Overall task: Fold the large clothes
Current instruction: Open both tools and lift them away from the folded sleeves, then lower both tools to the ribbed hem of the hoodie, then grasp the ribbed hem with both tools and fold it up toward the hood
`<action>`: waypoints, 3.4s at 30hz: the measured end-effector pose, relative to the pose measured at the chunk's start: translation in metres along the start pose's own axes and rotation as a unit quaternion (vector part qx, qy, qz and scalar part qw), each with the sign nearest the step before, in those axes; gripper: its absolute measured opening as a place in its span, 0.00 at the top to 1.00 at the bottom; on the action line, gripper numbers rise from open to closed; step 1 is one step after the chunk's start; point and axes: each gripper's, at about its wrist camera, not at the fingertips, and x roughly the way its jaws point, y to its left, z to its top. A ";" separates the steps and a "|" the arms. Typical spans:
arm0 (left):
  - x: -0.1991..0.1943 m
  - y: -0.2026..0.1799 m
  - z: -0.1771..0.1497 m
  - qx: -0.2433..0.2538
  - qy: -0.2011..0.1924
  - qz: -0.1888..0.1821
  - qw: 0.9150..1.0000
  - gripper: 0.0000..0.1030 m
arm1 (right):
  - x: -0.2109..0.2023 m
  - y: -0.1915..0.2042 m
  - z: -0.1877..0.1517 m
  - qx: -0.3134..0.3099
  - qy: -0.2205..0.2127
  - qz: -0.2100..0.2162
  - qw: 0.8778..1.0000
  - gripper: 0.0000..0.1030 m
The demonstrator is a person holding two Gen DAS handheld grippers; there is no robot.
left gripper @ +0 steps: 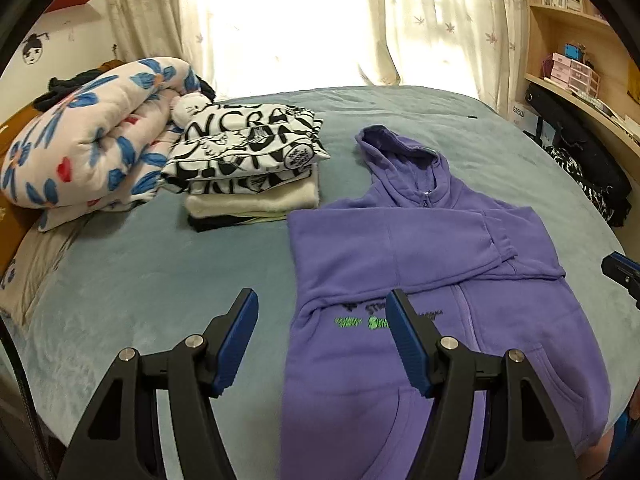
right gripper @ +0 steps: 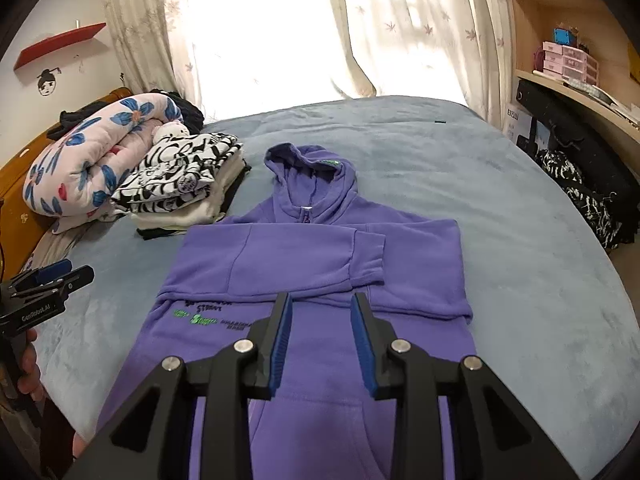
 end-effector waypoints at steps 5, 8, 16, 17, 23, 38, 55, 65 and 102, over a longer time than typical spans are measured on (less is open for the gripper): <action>-0.023 0.008 -0.025 0.000 0.005 0.003 1.000 0.37 | -0.024 0.000 -0.021 -0.008 -0.003 -0.004 1.000 0.70; -0.033 0.014 -0.043 -0.001 0.009 0.007 1.000 0.37 | -0.031 -0.002 -0.035 -0.006 0.003 -0.005 1.000 0.70; -0.035 0.031 -0.094 -0.018 0.041 0.008 0.999 0.37 | -0.041 -0.017 -0.078 0.002 0.021 -0.020 1.000 0.70; -0.034 0.033 -0.102 -0.021 0.046 0.006 0.999 0.37 | -0.042 -0.018 -0.084 0.004 0.023 -0.021 1.000 0.70; -0.027 0.039 -0.140 -0.041 0.072 -0.013 0.996 0.37 | -0.042 -0.030 -0.121 0.003 0.039 -0.026 0.999 0.70; -0.022 0.050 -0.236 -0.077 0.127 -0.096 0.984 0.37 | -0.073 -0.098 -0.194 0.028 0.056 -0.029 0.998 0.53; -0.010 0.059 -0.259 -0.125 0.115 -0.168 0.971 0.36 | -0.048 -0.120 -0.236 0.089 0.111 0.056 0.988 0.53; -0.003 0.054 -0.264 -0.123 0.122 -0.197 0.965 0.36 | -0.036 -0.111 -0.241 0.089 0.123 0.110 0.982 0.67; 0.093 0.071 0.011 -0.281 0.022 -0.251 0.926 0.82 | 0.049 -0.133 0.033 0.163 -0.021 0.158 0.974 0.87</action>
